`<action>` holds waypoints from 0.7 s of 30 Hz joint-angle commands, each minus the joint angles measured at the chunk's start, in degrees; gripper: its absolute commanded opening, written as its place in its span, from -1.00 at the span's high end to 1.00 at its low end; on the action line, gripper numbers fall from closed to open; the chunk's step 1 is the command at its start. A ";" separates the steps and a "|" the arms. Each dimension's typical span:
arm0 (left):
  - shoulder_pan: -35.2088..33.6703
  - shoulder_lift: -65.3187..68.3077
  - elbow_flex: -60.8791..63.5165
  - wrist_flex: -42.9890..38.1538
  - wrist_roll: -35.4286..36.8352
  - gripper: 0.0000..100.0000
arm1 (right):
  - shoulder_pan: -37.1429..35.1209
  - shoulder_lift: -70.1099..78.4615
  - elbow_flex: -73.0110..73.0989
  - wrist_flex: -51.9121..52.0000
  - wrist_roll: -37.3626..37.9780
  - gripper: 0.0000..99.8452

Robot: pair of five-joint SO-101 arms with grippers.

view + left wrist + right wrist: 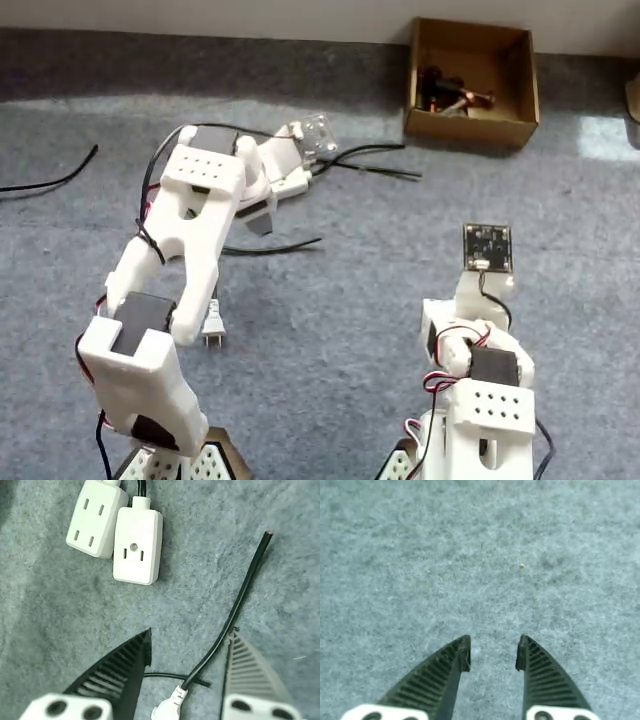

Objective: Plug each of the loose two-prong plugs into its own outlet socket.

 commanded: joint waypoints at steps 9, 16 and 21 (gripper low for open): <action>0.48 -0.66 -2.42 -12.84 2.29 0.51 | -0.84 -1.19 -0.57 -1.10 2.37 0.69; 0.22 2.68 -3.03 -15.74 5.71 0.51 | -0.84 -1.19 -0.57 -1.10 2.46 0.69; 0.22 4.00 -2.68 -16.70 12.31 0.52 | -0.84 -1.19 -0.48 -1.10 2.37 0.69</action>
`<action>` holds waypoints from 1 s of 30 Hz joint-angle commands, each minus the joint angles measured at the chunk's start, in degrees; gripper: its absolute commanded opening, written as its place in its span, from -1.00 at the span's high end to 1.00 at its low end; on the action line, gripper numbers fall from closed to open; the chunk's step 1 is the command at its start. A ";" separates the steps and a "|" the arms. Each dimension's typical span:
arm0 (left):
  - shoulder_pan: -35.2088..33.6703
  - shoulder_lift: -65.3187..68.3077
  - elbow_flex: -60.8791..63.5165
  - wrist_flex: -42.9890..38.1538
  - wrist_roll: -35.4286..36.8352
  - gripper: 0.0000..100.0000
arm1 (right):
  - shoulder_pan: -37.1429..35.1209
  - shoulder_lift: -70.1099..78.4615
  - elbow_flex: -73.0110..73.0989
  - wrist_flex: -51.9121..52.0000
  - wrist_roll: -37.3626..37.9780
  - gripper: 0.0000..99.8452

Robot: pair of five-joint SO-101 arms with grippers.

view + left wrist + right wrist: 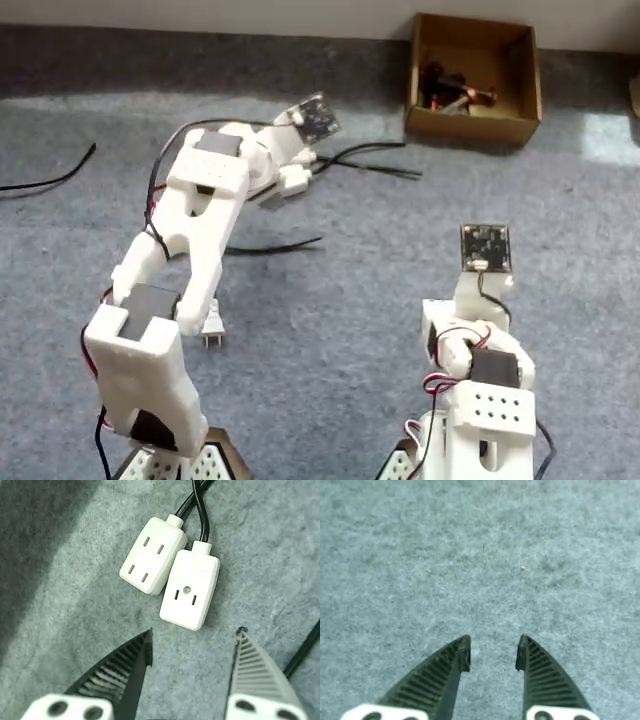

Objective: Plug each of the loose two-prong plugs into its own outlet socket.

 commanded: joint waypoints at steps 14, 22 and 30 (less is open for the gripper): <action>-0.92 -0.48 -2.68 -3.34 17.93 0.51 | -0.92 -1.19 1.27 -3.74 0.62 0.69; -1.01 -0.40 -2.68 -4.48 18.02 0.51 | -0.92 -1.19 1.27 -3.65 0.62 0.69; -1.01 0.22 -1.80 -11.25 17.58 0.51 | -0.92 -1.19 1.27 -3.65 0.70 0.69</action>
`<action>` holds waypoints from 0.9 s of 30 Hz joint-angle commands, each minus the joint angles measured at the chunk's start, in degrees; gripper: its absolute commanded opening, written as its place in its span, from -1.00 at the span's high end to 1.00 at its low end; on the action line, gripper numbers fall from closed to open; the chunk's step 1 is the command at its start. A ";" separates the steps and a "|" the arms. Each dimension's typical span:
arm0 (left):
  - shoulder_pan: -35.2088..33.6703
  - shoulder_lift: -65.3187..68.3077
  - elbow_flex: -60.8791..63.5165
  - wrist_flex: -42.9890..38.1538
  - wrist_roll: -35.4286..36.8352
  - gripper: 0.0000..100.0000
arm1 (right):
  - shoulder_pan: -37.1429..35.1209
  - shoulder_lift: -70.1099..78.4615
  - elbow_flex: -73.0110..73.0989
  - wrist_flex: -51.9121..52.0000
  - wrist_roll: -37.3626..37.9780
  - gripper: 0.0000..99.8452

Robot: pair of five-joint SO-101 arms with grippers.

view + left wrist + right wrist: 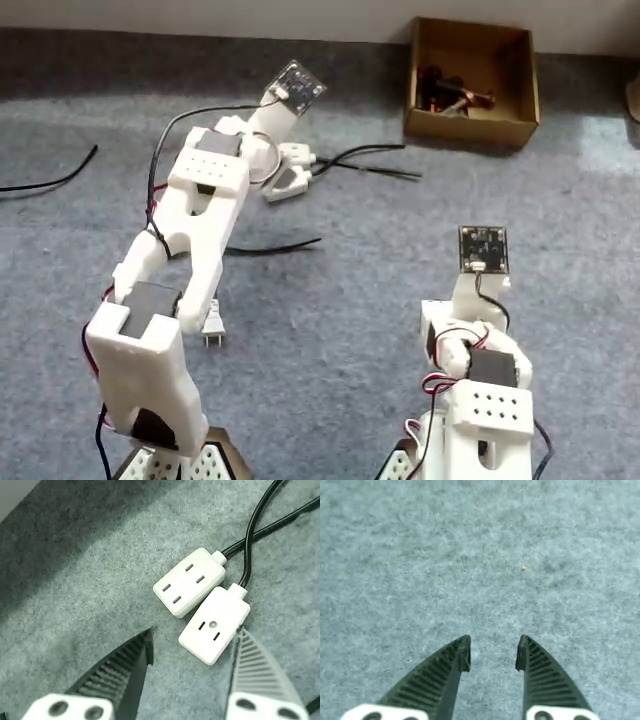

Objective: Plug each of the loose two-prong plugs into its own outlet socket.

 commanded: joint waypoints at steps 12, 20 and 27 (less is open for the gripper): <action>-1.80 6.11 -4.44 -5.01 -5.63 0.51 | -0.92 -1.19 -0.48 -1.36 0.97 0.69; -2.24 9.71 -6.81 -4.84 -7.56 0.51 | -0.92 -1.19 -0.48 -1.36 0.97 0.69; -2.24 10.07 -6.29 -2.37 -7.56 0.51 | -0.92 -1.19 -0.48 -1.36 1.05 0.69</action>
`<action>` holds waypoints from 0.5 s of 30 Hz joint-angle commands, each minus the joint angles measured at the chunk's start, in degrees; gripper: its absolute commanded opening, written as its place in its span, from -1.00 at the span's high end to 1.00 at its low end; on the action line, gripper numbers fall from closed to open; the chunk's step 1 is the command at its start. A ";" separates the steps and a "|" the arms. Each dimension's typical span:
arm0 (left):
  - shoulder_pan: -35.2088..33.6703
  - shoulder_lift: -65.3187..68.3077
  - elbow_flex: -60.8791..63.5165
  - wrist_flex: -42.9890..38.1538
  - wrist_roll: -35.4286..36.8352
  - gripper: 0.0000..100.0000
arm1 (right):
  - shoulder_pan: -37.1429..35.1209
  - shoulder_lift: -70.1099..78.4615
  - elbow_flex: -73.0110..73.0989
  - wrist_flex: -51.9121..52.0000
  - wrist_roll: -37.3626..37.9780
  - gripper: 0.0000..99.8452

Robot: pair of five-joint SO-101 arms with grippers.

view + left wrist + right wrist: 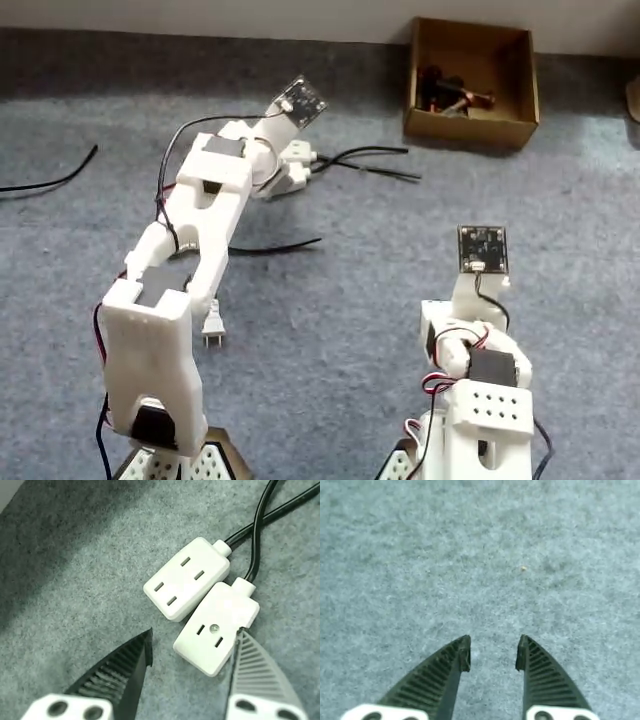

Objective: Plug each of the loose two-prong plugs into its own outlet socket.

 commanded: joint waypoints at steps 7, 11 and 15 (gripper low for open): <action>-1.10 -0.13 -2.07 6.51 -2.64 0.38 | -0.92 -1.19 -0.48 -1.36 0.70 0.69; -1.27 -0.13 -2.15 6.77 -2.99 0.28 | -0.92 -1.19 -0.48 -1.36 0.70 0.69; -2.15 -0.04 -2.59 3.96 -2.99 0.27 | -0.92 -1.19 -0.48 -1.36 0.70 0.69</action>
